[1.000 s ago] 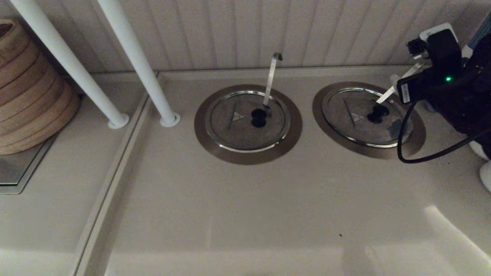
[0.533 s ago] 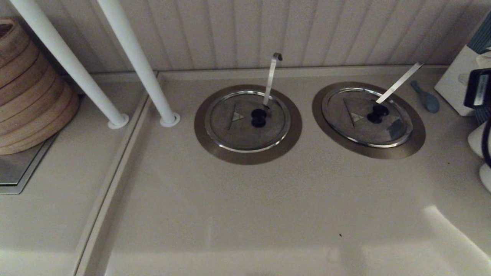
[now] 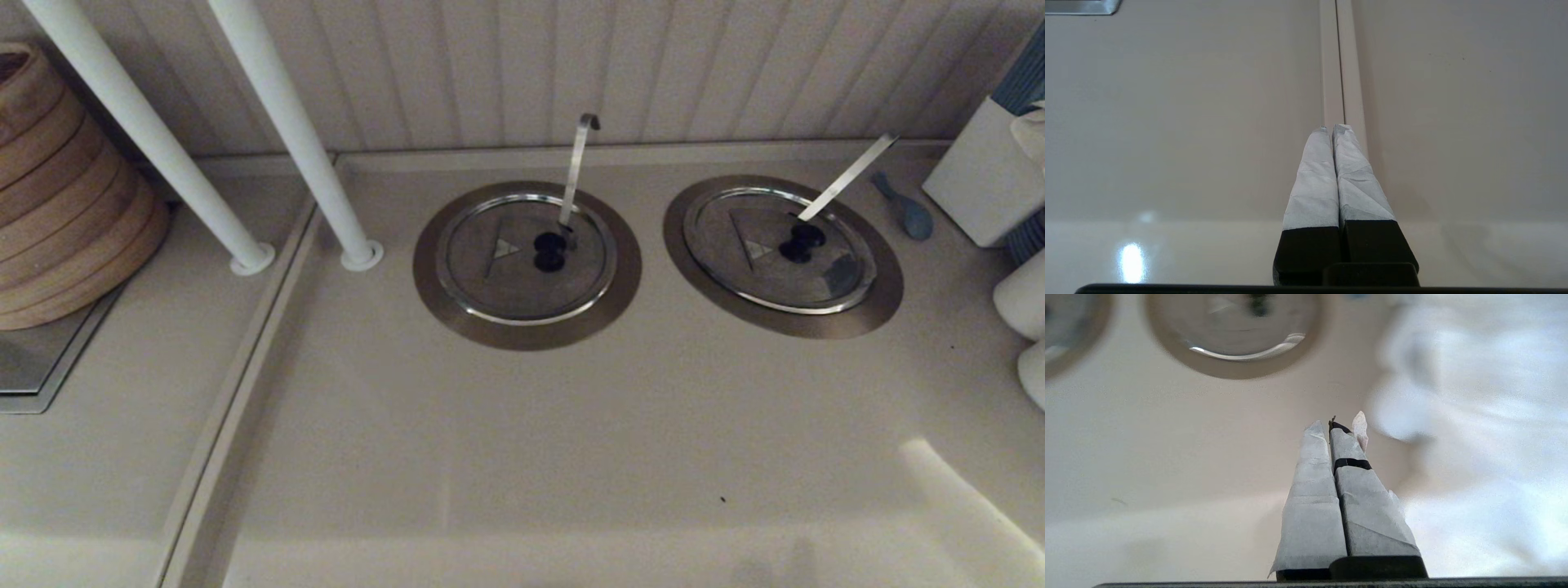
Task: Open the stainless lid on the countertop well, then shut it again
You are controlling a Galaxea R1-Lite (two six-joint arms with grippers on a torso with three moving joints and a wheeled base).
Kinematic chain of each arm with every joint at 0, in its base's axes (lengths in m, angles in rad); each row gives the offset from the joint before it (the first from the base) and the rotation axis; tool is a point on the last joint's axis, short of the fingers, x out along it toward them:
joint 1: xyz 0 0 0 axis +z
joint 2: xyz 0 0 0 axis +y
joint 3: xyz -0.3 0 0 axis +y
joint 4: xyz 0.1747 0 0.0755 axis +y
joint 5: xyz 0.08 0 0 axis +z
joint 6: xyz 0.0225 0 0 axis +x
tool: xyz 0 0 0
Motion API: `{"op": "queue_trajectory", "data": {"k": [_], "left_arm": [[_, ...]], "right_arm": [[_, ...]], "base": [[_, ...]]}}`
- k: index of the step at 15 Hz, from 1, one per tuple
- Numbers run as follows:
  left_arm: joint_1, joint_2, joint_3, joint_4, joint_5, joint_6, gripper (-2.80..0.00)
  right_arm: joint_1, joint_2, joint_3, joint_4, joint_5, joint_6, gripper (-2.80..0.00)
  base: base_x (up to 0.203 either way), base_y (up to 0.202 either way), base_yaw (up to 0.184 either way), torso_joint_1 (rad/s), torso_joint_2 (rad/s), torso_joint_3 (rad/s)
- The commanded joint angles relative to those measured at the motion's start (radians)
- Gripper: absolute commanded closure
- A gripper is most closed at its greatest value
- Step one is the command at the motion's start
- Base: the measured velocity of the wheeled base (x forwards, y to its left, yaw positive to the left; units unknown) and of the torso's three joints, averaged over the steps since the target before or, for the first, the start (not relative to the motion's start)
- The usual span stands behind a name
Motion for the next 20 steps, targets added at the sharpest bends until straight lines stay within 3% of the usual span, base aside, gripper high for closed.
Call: {"op": "queue_trajectory", "data": {"k": [1, 5, 6, 8, 9, 11, 13, 14, 17, 20], "left_arm": [[0.0, 0.001, 0.0, 0.0, 0.0, 0.0, 0.0], [0.0, 0.001, 0.0, 0.002, 0.0, 0.001, 0.0], [0.0, 0.001, 0.0, 0.002, 0.0, 0.0, 0.0], [0.0, 0.001, 0.0, 0.001, 0.0, 0.0, 0.0], [0.0, 0.001, 0.0, 0.002, 0.0, 0.0, 0.0], [0.0, 0.001, 0.0, 0.0, 0.0, 0.0, 0.0], [0.002, 0.001, 0.0, 0.0, 0.0, 0.0, 0.0], [0.0, 0.001, 0.0, 0.0, 0.0, 0.0, 0.0], [0.0, 0.001, 0.0, 0.001, 0.0, 0.0, 0.0], [0.0, 0.001, 0.0, 0.002, 0.0, 0.0, 0.0]], "right_arm": [[-0.072, -0.289, 0.046, 0.034, 0.016, -0.067, 0.0], [-0.093, -0.564, 0.199, 0.055, 0.089, -0.103, 0.0], [-0.093, -0.61, 0.237, 0.06, 0.078, -0.078, 0.0], [-0.093, -0.623, 0.381, 0.056, 0.059, 0.079, 0.0], [-0.093, -0.621, 0.459, 0.023, 0.064, 0.097, 0.0], [-0.093, -0.619, 0.66, -0.155, 0.105, 0.079, 0.0], [-0.093, -0.619, 0.905, -0.389, 0.172, -0.008, 0.0], [-0.093, -0.618, 0.992, -0.443, 0.221, -0.022, 0.0], [-0.092, -0.618, 1.029, -0.546, 0.34, -0.007, 0.0], [-0.092, -0.618, 1.032, -0.548, 0.343, -0.043, 0.0]], "base": [[0.0, 0.0, 0.0, 0.0, 0.0, 0.0], [0.0, 0.0, 0.0, 0.0, 0.0, 0.0], [0.0, 0.0, 0.0, 0.0, 0.0, 0.0], [0.0, 0.0, 0.0, 0.0, 0.0, 0.0], [0.0, 0.0, 0.0, 0.0, 0.0, 0.0], [0.0, 0.0, 0.0, 0.0, 0.0, 0.0], [0.0, 0.0, 0.0, 0.0, 0.0, 0.0], [0.0, 0.0, 0.0, 0.0, 0.0, 0.0], [0.0, 0.0, 0.0, 0.0, 0.0, 0.0], [0.0, 0.0, 0.0, 0.0, 0.0, 0.0]]}}
